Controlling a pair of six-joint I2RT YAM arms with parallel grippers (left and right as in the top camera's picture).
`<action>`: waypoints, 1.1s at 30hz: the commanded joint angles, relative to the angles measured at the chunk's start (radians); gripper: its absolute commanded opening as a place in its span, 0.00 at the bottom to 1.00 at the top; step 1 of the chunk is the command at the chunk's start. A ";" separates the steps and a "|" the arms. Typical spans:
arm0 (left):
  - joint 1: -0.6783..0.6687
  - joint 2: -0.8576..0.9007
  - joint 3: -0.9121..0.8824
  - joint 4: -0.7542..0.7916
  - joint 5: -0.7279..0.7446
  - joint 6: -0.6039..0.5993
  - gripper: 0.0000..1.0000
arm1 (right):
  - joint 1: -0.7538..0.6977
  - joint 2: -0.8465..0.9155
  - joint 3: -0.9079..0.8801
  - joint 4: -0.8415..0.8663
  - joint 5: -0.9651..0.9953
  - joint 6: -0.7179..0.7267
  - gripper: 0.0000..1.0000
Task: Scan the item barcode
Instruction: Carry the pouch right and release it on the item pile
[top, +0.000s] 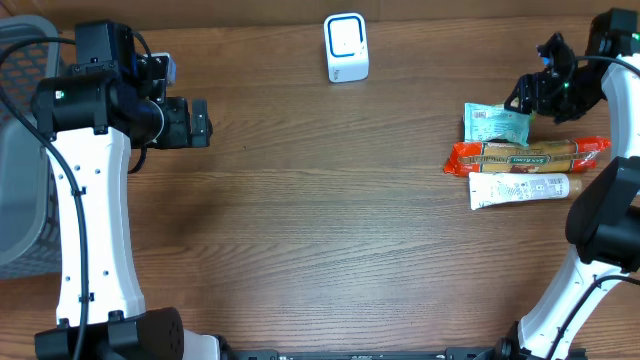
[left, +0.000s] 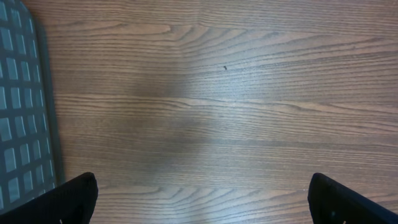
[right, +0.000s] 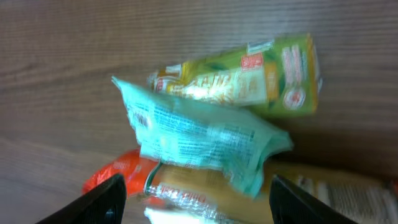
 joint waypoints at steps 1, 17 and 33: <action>0.003 0.002 -0.002 0.000 0.010 0.023 1.00 | -0.001 -0.027 0.105 -0.067 -0.065 -0.001 0.73; 0.003 0.002 -0.002 0.000 0.010 0.023 0.99 | 0.228 -0.445 0.346 -0.234 -0.138 0.002 1.00; 0.003 0.002 -0.002 0.000 0.010 0.023 1.00 | 0.388 -0.697 0.344 -0.365 0.422 0.531 1.00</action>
